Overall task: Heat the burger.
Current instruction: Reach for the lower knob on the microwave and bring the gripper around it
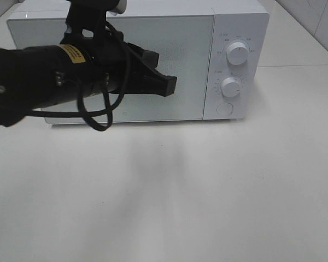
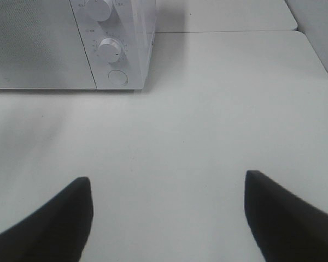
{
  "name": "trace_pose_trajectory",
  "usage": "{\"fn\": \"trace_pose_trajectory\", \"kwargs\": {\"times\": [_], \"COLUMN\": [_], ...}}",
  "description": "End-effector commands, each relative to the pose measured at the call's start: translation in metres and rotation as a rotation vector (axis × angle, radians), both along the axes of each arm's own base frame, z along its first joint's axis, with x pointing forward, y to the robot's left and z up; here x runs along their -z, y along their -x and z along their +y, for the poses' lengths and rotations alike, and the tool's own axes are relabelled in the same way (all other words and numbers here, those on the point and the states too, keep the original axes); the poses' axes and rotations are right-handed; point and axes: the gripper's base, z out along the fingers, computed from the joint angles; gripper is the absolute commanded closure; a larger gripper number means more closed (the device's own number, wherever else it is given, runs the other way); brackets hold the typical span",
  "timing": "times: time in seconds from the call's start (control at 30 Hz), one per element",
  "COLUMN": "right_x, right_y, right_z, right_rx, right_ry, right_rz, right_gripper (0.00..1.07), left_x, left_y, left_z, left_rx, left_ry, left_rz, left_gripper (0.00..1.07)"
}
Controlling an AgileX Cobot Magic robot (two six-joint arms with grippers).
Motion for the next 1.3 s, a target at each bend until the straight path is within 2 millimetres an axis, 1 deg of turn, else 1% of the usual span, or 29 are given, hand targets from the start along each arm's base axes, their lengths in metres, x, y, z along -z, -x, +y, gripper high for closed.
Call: {"fn": "trace_pose_trajectory", "kwargs": {"times": [0.03, 0.1, 0.17, 0.2, 0.23, 0.27, 0.3, 0.33, 0.37, 0.4, 0.43, 0.47, 0.6, 0.67, 0.8, 0.87, 0.9, 0.93, 0.97, 1.0, 1.03, 1.07, 1.1, 1.13, 1.17, 1.2, 1.23, 1.27, 1.3], "right_x": [0.000, 0.000, 0.000, 0.000, 0.000, 0.000, 0.000, 0.000, 0.000, 0.000, 0.000, 0.000, 0.000, 0.000, 0.000, 0.000, 0.000, 0.000, 0.000, 0.000, 0.000, 0.000, 0.000, 0.000, 0.000, 0.000, 0.000, 0.000, 0.000], "right_y": [0.004, 0.004, 0.004, 0.004, 0.004, 0.004, 0.004, 0.004, 0.004, 0.004, 0.004, 0.004, 0.004, 0.004, 0.004, 0.004, 0.004, 0.004, 0.004, 0.004, 0.004, 0.004, 0.004, 0.004, 0.004, 0.004, 0.004, 0.004, 0.004], "right_z": [0.000, 0.000, 0.000, 0.000, 0.000, 0.000, 0.000, 0.000, 0.000, 0.000, 0.000, 0.000, 0.000, 0.000, 0.000, 0.000, 0.000, 0.000, 0.000, 0.000, 0.000, 0.000, 0.000, 0.000, 0.000, 0.000, 0.000, 0.000, 0.000], "right_rx": [-0.003, -0.003, -0.003, -0.003, -0.003, -0.003, -0.003, -0.003, -0.003, -0.003, -0.003, -0.003, -0.003, -0.003, -0.003, -0.003, -0.003, -0.003, -0.003, -0.003, -0.003, -0.003, -0.003, -0.003, -0.003, -0.003, -0.003, -0.003, -0.003], "right_ry": [-0.002, -0.002, -0.002, -0.002, -0.002, -0.002, -0.002, -0.002, -0.002, -0.002, -0.002, -0.002, -0.002, -0.002, -0.002, -0.002, -0.002, -0.002, -0.002, -0.002, -0.002, -0.002, -0.002, -0.002, -0.002, -0.002, -0.002, -0.002, -0.002], "right_rz": [-0.035, -0.035, -0.035, -0.035, -0.035, -0.035, -0.035, -0.035, -0.035, -0.035, -0.035, -0.035, -0.035, -0.035, -0.035, -0.035, -0.035, -0.035, -0.035, -0.035, -0.035, -0.035, -0.035, -0.035, -0.035, -0.035, -0.035, -0.035, -0.035], "right_gripper": [0.32, 0.32, 0.32, 0.32, 0.32, 0.32, 0.32, 0.32, 0.32, 0.32, 0.32, 0.32, 0.32, 0.32, 0.32, 0.32, 0.32, 0.32, 0.32, 0.32, 0.32, 0.32, 0.32, 0.32, 0.32, 0.32, 0.32, 0.32, 0.32], "left_x": [-0.008, -0.019, -0.021, -0.027, -0.027, -0.030, -0.036, -0.036, -0.040, -0.040, -0.040, -0.042, -0.042, -0.040, -0.041, -0.044, -0.044, -0.048, -0.050, -0.050, -0.054, -0.055, -0.055, -0.058, -0.058, -0.060, -0.061, -0.061, -0.061], "left_y": [0.015, 0.030, 0.036, 0.045, 0.045, 0.050, 0.057, 0.057, 0.063, 0.065, 0.065, 0.068, 0.070, 0.072, 0.070, 0.063, 0.063, 0.059, 0.057, 0.057, 0.054, 0.054, 0.054, 0.055, 0.055, 0.058, 0.059, 0.059, 0.065], "left_z": [0.006, 0.014, 0.016, 0.022, 0.022, 0.025, 0.030, 0.030, 0.035, 0.037, 0.037, 0.043, 0.051, 0.060, 0.075, 0.099, 0.099, 0.116, 0.126, 0.126, 0.145, 0.153, 0.153, 0.171, 0.171, 0.189, 0.197, 0.197, 0.210], "left_rx": [0.059, 0.118, 0.139, 0.170, 0.170, 0.181, 0.184, 0.184, 0.161, 0.151, 0.151, 0.139, 0.122, 0.098, 0.052, -0.029, -0.029, -0.089, -0.123, -0.123, -0.189, -0.216, -0.216, -0.276, -0.276, -0.339, -0.372, -0.372, -0.422], "left_ry": [-0.052, -0.093, -0.114, -0.137, -0.137, -0.143, -0.137, -0.137, -0.111, -0.111, -0.111, -0.142, -0.228, -0.325, -0.372, -0.384, -0.384, -0.383, -0.382, -0.382, -0.371, -0.370, -0.370, -0.372, -0.372, -0.371, -0.365, -0.365, -0.346], "left_rz": [0.084, 0.168, 0.199, 0.244, 0.244, 0.269, 0.320, 0.320, 0.386, 0.412, 0.412, 0.422, 0.410, 0.422, 0.458, 0.504, 0.504, 0.521, 0.528, 0.528, 0.545, 0.558, 0.558, 0.580, 0.580, 0.604, 0.611, 0.611, 0.622], "left_gripper": [1.07, 1.07, 1.07, 0.99, 0.99, 0.91, 0.71, 0.71, 0.40, 0.26, 0.26, 0.05, 0.05, 0.05, 0.05, 0.06, 0.06, 0.06, 0.06, 0.06, 0.06, 0.06, 0.06, 0.06, 0.06, 0.06, 0.06, 0.06, 0.06]}}
